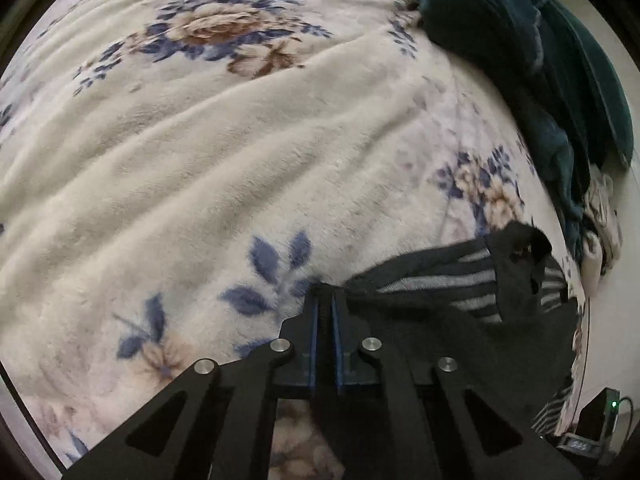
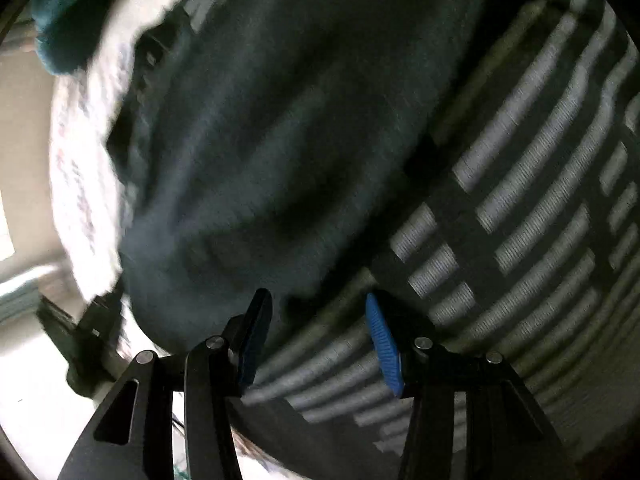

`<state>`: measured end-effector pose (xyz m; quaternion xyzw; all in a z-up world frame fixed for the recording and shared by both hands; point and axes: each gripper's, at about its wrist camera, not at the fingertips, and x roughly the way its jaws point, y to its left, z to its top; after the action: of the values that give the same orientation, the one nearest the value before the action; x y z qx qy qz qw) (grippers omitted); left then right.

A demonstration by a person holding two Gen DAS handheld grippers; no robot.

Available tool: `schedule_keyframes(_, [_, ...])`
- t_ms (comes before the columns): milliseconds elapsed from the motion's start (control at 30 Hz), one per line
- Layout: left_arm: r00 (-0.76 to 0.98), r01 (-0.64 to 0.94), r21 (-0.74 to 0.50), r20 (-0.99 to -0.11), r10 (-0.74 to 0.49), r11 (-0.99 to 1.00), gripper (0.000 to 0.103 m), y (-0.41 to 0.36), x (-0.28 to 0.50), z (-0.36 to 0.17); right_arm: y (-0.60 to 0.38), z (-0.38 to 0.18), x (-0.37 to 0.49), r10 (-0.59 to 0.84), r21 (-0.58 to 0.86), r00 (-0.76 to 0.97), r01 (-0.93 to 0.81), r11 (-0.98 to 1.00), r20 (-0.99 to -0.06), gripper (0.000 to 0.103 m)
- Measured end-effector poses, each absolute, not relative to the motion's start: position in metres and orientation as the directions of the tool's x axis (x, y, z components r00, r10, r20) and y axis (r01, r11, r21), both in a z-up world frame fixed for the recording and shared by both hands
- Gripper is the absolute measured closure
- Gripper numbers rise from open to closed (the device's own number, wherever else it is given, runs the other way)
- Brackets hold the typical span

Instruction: Fold small clothes

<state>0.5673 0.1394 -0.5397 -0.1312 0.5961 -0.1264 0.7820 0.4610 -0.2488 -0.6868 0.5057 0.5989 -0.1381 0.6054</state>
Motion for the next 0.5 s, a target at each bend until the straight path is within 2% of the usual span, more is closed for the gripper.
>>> schedule_keyframes(33, [0.256, 0.028, -0.359, -0.899, -0.354, 0.933, 0.099, 0.142, 0.570, -0.541, -0.249, -0.686, 0.463, 0.416, 0.459, 0.271, 0.759, 0.463, -0.868, 0.065])
schedule_keyframes(67, [0.252, 0.005, -0.369, -0.899, -0.359, 0.929, 0.099, 0.146, 0.573, -0.542, -0.251, -0.684, 0.465, 0.384, 0.446, 0.273, 0.748, 0.492, -0.882, 0.099])
schedule_keyframes(100, [0.251, -0.007, -0.371, -0.899, -0.357, 0.929, 0.099, 0.147, 0.575, -0.543, -0.251, -0.683, 0.468, 0.358, 0.412, 0.245, 0.742, 0.528, -0.901, 0.100])
schedule_keyframes(200, [0.238, 0.002, -0.353, -0.909, -0.343, 0.936, 0.099, 0.142, 0.576, -0.538, -0.251, -0.682, 0.462, 0.317, 0.349, 0.191, 0.737, 0.579, -0.929, 0.100])
schedule_keyframes(300, [0.225, 0.035, -0.281, -0.933, -0.282, 0.959, 0.094, 0.130, 0.575, -0.521, -0.255, -0.679, 0.459, 0.359, 0.365, 0.165, 0.704, 0.610, -0.919, 0.100])
schedule_keyframes(400, [0.280, 0.088, -0.229, -0.928, -0.245, 0.969, 0.067, 0.115, 0.568, -0.489, -0.272, -0.663, 0.456, 0.412, 0.432, 0.206, 0.686, 0.586, -0.887, 0.080])
schedule_keyframes(433, [0.292, 0.100, -0.226, -0.924, -0.246, 0.969, 0.058, 0.110, 0.566, -0.482, -0.283, -0.657, 0.452, 0.405, 0.442, 0.230, 0.689, 0.575, -0.885, 0.066])
schedule_keyframes(467, [0.307, 0.122, -0.222, -0.918, -0.250, 0.967, 0.056, 0.100, 0.565, -0.472, -0.300, -0.646, 0.446, 0.379, 0.449, 0.266, 0.693, 0.564, -0.886, 0.061])
schedule_keyframes(500, [0.318, 0.156, -0.218, -0.913, -0.258, 0.963, 0.055, 0.087, 0.562, -0.463, -0.316, -0.638, 0.442, 0.351, 0.452, 0.296, 0.698, 0.556, -0.888, 0.061])
